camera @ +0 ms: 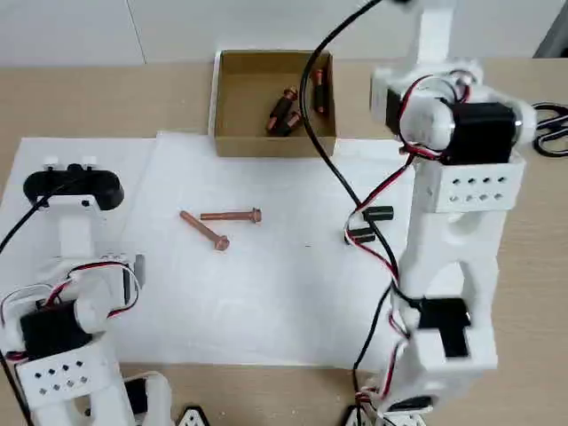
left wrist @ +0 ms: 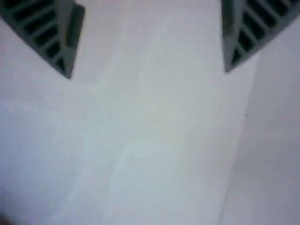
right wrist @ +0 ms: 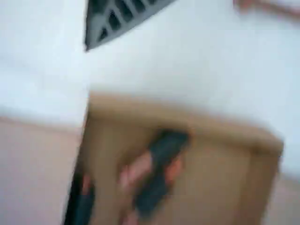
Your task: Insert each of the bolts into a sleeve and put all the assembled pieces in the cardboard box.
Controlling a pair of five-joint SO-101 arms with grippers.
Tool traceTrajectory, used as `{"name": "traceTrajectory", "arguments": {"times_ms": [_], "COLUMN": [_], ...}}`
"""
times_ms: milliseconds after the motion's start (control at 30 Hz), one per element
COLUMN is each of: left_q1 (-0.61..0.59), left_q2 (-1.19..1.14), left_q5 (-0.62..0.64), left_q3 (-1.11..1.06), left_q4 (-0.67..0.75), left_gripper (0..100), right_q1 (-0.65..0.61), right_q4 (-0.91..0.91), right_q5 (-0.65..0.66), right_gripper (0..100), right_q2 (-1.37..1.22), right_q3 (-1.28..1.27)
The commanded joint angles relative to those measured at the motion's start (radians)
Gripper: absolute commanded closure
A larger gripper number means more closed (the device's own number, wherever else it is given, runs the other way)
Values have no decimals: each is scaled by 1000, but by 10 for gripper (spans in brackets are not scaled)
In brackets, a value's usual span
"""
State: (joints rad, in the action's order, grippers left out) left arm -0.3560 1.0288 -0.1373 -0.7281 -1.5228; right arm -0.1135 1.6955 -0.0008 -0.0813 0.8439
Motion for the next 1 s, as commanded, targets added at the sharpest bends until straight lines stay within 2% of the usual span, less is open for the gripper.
{"name": "traceTrajectory", "arguments": {"times_ms": [0, 67, 167, 300, 367, 500, 600, 767, 967], "left_q1": [-5, -5, -5, -5, -6, -6, -6, -6, -6], "left_q2": [5, 5, 5, 5, 5, 5, 5, 5, 5], "left_q5": [2, 14, 66, 118, 146, 161, 161, 161, 161], "left_q3": [38, 38, 39, 39, 39, 39, 39, 39, 39], "left_q4": [9, 9, 11, 20, 25, 25, 25, 23, 18], "left_gripper": [804, 804, 804, 804, 804, 805, 805, 805, 805], "right_q1": [5, 7, -2, 2, -5, -51, -59, -54, -53], "right_q4": [-8, -21, -162, -302, -314, -263, -234, -236, -243], "right_q5": [2, 2, 5, 23, 137, 577, 804, 1045, 1178], "right_gripper": [768, 766, 766, 767, 766, 766, 766, 767, 766], "right_q2": [209, 278, 320, 318, 315, 317, 317, 302, 176], "right_q3": [-354, -529, -789, -988, -1025, -1071, -1080, -1080, -1069]}}
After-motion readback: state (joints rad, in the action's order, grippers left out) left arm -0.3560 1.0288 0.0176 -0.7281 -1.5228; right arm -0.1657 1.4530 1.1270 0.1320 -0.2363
